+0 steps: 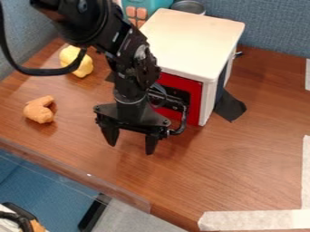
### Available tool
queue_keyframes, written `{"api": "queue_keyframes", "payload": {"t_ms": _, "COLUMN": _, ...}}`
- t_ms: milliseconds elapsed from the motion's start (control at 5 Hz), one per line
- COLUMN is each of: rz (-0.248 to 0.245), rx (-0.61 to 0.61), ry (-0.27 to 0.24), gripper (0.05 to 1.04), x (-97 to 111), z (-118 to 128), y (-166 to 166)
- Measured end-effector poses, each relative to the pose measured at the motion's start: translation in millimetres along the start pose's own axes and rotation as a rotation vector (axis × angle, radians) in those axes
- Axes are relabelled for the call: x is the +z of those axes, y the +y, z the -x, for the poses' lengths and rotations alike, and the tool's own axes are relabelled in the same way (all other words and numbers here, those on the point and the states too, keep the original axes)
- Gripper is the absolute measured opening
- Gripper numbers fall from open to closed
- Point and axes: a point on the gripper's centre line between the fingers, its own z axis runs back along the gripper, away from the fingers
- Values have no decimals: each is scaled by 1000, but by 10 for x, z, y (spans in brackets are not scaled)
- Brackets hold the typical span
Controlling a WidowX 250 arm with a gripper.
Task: Close the drawer
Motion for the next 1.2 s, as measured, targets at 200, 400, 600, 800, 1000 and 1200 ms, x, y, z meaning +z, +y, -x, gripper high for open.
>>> {"api": "queue_keyframes", "payload": {"t_ms": 200, "rz": 9, "rx": 7, "ry": -19, "gripper": 999, "x": 81, "z": 84, "y": 18}}
{"api": "queue_keyframes", "payload": {"t_ms": 400, "rz": 22, "rx": -13, "ry": -35, "gripper": 999, "x": 239, "z": 249, "y": 32}}
{"api": "queue_keyframes", "payload": {"t_ms": 600, "rz": 64, "rx": -26, "ry": -43, "gripper": 999, "x": 369, "z": 397, "y": 18}}
{"api": "queue_keyframes", "payload": {"t_ms": 800, "rz": 98, "rx": -62, "ry": -54, "gripper": 999, "x": 517, "z": 555, "y": -4}}
{"api": "queue_keyframes", "payload": {"t_ms": 1000, "rz": 114, "rx": -89, "ry": -87, "gripper": 999, "x": 698, "z": 688, "y": -32}}
{"api": "queue_keyframes", "payload": {"t_ms": 1200, "rz": 116, "rx": -91, "ry": -109, "gripper": 999, "x": 877, "z": 778, "y": -14}}
